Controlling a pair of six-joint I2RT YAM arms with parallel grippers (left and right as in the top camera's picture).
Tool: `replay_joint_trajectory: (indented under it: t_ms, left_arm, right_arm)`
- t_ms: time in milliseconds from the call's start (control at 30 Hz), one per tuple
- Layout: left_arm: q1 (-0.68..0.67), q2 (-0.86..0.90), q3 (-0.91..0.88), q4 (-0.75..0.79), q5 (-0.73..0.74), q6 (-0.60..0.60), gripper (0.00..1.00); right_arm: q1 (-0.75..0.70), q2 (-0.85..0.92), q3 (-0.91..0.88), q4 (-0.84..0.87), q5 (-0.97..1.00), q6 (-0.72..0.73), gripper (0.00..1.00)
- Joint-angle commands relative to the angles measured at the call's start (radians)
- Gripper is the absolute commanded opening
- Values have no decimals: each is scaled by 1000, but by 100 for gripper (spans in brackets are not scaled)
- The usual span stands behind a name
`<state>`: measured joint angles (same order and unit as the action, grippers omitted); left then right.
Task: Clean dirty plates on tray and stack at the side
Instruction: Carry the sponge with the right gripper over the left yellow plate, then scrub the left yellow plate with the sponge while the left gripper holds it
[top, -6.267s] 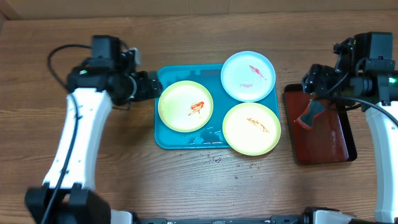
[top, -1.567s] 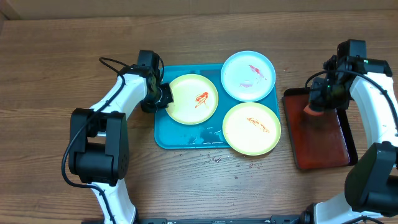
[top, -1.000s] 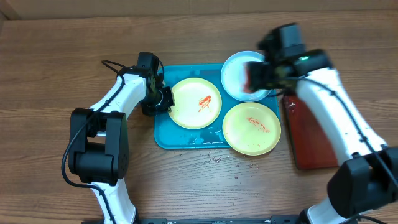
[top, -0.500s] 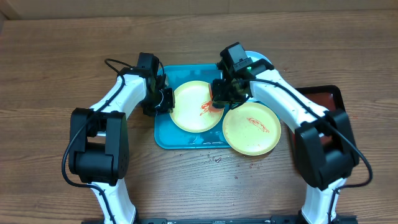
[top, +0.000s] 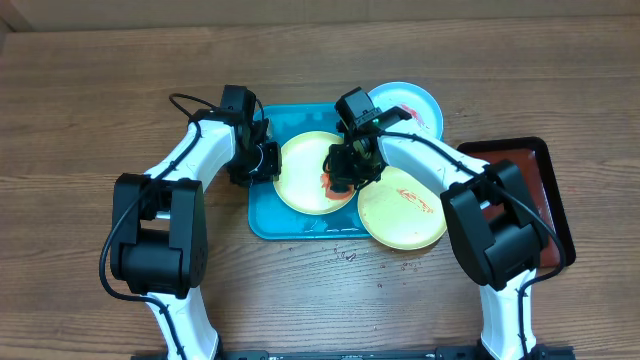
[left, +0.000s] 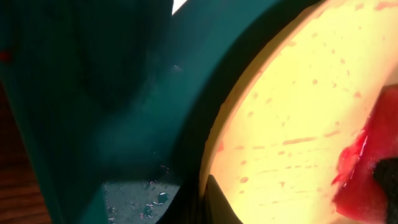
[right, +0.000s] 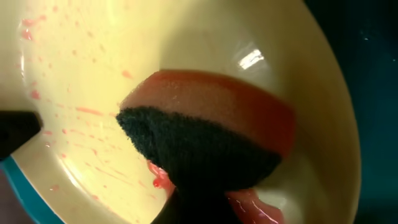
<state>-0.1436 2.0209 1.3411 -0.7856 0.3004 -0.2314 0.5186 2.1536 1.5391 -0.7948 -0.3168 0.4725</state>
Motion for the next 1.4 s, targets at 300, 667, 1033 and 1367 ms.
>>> replay_joint_trajectory:
  t_ms: [300, 667, 1033, 1367]
  left_arm:
    - [-1, 18, -8, 5, 43, 27, 4]
    - [-1, 18, -8, 5, 40, 27, 4]
    - [-1, 18, -8, 5, 40, 27, 4]
    - [-1, 18, -8, 4, 41, 31, 4]
  right_arm:
    - [111, 88, 14, 132, -159, -8, 4]
    - [4, 88, 166, -69, 195, -45, 4]
    - [-4, 110, 221, -137, 247, -84, 4]
    - [90, 188, 221, 0, 44, -57, 4]
